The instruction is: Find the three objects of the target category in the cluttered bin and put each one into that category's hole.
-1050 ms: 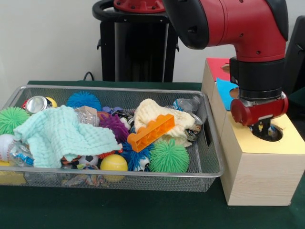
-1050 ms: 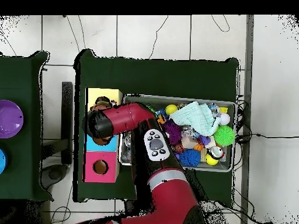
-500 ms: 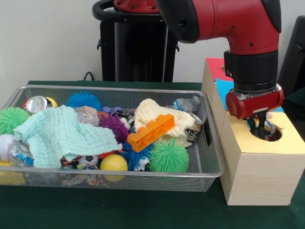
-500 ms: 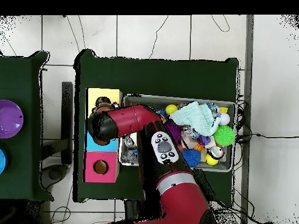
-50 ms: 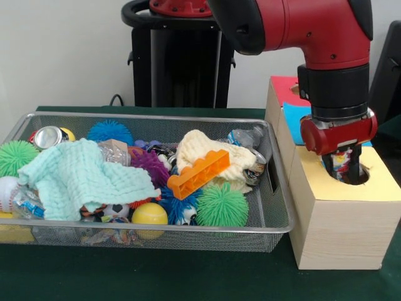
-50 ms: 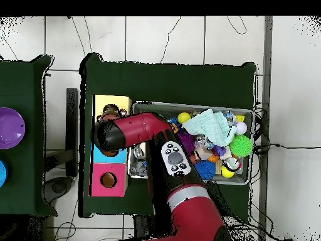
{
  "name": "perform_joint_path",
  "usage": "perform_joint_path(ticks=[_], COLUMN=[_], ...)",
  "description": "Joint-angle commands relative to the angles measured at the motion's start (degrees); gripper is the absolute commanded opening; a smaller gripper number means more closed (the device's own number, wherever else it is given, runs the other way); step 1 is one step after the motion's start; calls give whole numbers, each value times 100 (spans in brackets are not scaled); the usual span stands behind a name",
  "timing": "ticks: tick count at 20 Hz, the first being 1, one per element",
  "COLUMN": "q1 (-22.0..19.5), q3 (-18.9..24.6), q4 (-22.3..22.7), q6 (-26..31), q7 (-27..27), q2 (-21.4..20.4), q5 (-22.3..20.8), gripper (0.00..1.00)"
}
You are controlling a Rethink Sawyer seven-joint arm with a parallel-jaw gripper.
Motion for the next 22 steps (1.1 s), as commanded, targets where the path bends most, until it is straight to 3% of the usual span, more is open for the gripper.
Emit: perform_joint_path(ticks=[1, 11, 16, 22], q1=[-143, -237, -523, -296], q3=[69, 164, 474, 256], q4=[390, 552, 900, 558], q6=[465, 564, 548, 730], q7=[112, -31, -196, -20], q2=[121, 9, -324, -136], q5=[-184, -201, -164, -187], gripper=[100, 100, 100, 100])
